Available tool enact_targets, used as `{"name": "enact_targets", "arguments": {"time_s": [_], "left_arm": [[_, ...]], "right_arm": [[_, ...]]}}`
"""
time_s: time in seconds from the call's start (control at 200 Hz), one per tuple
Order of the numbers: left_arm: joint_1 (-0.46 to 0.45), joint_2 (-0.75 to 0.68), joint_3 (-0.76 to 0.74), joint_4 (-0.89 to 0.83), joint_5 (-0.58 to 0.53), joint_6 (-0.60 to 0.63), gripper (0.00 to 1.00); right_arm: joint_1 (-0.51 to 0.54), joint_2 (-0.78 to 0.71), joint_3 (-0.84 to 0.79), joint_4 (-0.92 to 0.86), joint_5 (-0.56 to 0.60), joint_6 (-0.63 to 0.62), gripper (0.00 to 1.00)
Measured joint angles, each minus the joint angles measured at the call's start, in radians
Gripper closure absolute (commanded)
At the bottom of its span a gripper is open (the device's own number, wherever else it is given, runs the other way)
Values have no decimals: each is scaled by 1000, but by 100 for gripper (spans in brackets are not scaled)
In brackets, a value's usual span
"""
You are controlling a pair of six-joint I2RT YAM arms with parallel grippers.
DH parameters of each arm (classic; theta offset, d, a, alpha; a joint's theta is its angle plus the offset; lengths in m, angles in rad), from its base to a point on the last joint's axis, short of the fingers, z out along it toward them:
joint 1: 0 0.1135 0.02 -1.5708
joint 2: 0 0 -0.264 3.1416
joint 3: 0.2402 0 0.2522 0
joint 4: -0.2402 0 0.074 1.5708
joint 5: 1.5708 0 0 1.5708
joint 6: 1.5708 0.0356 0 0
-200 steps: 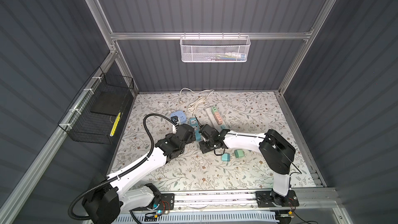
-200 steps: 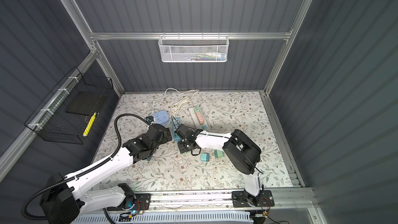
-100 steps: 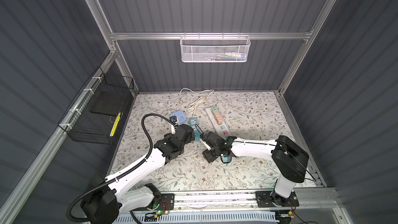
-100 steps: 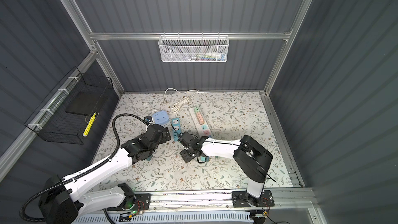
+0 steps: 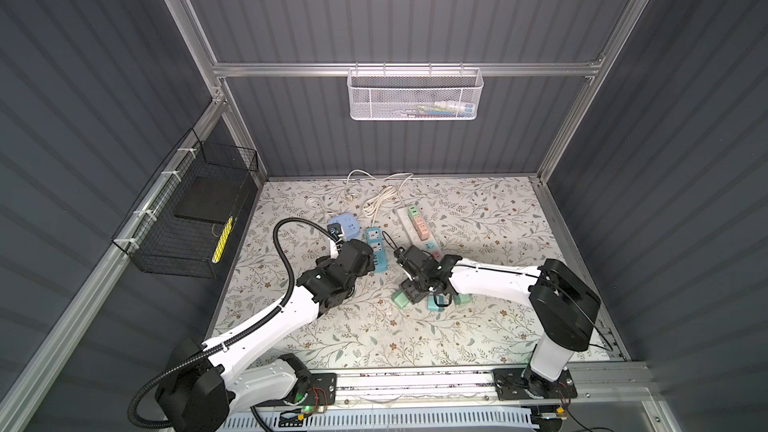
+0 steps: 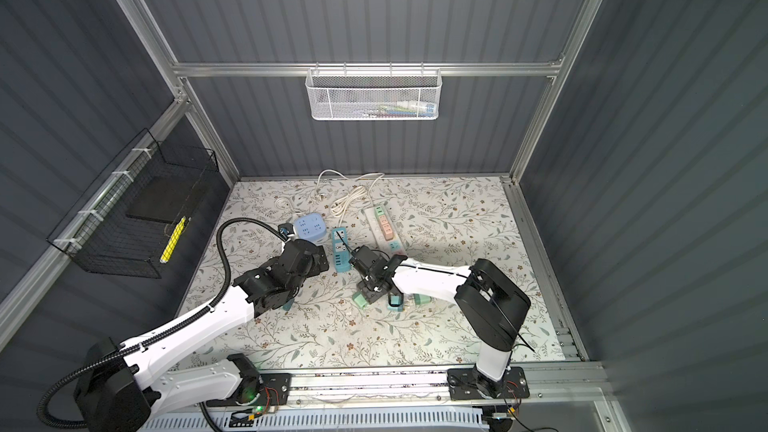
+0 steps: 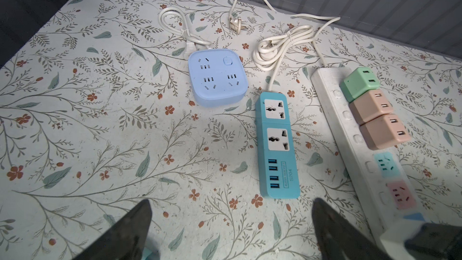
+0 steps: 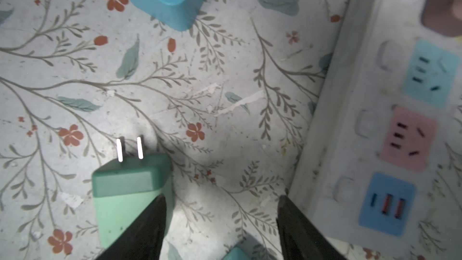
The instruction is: Insert the plug
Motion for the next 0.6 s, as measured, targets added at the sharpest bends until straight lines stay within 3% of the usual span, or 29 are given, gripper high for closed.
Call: {"name": "enact_targets", "arguments": {"time_s": [0.325,0.595], "left_arm": [[0,18,9,-20,-87,-17,0],[6,-28,6,-14,-139,-35,0]], "right_arm": [[80,-29,-1,-5,-11,48,23],[117,59,-14,29,-26,50,24]]}}
